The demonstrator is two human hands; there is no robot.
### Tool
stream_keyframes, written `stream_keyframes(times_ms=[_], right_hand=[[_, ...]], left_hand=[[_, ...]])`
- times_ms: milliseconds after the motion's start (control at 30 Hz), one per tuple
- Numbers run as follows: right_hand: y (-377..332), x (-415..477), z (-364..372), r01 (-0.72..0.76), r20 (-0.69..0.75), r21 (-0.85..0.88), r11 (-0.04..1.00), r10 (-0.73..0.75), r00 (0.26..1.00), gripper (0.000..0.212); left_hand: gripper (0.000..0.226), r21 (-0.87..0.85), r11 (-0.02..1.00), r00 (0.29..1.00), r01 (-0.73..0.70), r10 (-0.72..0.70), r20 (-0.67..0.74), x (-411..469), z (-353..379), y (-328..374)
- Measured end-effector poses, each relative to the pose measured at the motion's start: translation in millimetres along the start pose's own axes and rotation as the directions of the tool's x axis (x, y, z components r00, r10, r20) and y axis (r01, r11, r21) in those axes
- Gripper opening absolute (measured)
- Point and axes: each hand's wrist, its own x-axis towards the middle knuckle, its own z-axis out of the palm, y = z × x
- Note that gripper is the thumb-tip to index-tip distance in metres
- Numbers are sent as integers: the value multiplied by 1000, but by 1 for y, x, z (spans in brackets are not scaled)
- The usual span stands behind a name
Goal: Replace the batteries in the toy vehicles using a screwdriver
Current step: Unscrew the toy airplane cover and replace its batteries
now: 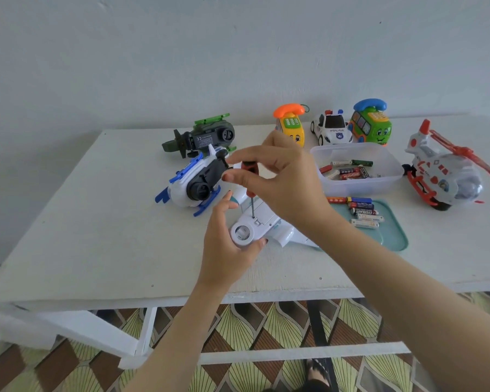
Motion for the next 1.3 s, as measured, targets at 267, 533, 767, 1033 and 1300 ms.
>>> stream_keyframes(times_ms=[267, 533, 767, 1033, 1300], right_hand=[[-1, 7, -8, -134, 184, 249, 959, 90, 979, 26], [6, 4, -14, -2, 64, -23, 1000, 4, 998, 10], [12, 0, -36, 58, 163, -523, 850, 33, 986, 28], [35, -20, -70, -520, -62, 661, 541, 731, 680, 12], [48, -43, -89, -249, 55, 961, 122, 797, 602, 29]], left_hand=[[73, -14, 1000, 1000, -8, 8, 1, 1, 0, -2], [73, 0, 1000, 1000, -16, 16, -1, 2, 0, -2], [88, -14, 1000, 1000, -9, 9, 23, 2, 0, 2], [73, -137, 989, 997, 61, -67, -40, 3, 1, 9], [62, -261, 965, 983, -9, -40, -180, 3, 6, 45]])
